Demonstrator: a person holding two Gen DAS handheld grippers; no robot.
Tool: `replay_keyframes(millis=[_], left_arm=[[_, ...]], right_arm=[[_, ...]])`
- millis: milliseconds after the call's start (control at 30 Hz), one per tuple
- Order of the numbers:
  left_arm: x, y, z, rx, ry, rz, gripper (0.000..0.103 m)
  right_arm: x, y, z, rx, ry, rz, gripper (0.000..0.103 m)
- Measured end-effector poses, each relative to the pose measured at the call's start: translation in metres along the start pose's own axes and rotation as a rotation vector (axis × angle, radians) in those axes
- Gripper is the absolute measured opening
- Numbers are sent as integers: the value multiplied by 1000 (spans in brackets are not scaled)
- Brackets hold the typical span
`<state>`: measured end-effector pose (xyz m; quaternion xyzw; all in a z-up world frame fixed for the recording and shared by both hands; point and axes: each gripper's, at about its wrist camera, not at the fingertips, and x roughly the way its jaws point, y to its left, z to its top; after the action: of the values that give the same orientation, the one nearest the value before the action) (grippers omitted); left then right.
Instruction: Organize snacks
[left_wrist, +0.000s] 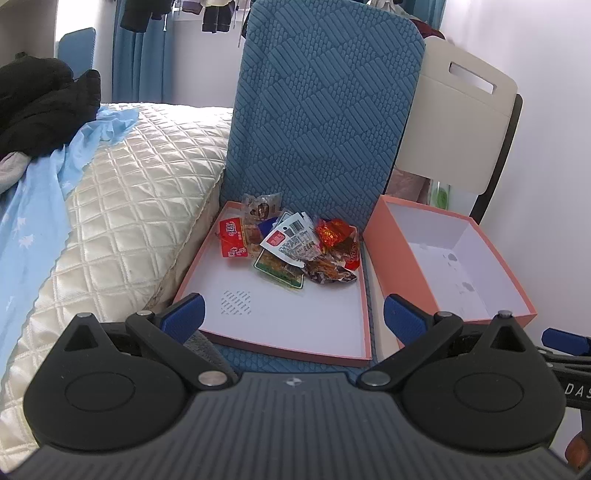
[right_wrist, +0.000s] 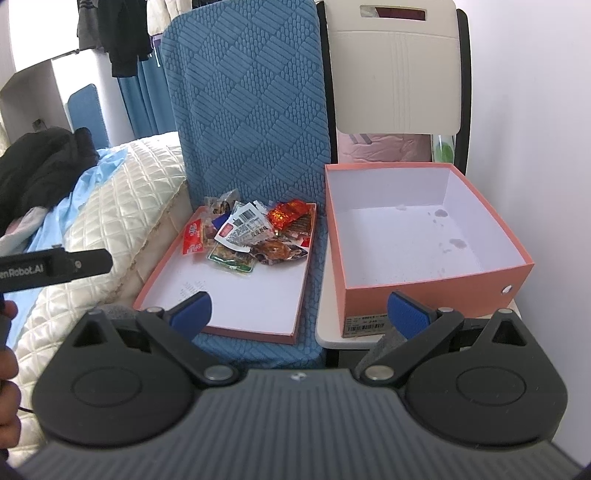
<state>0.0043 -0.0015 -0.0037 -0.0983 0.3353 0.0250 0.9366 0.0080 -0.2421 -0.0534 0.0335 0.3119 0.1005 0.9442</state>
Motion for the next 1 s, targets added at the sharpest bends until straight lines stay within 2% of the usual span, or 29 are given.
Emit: replay_keyframes(millis=[1000], left_arm=[[17,0,-5,-6,40,7,103]], right_arm=[[8,-2,-5,-9,38,6,103]])
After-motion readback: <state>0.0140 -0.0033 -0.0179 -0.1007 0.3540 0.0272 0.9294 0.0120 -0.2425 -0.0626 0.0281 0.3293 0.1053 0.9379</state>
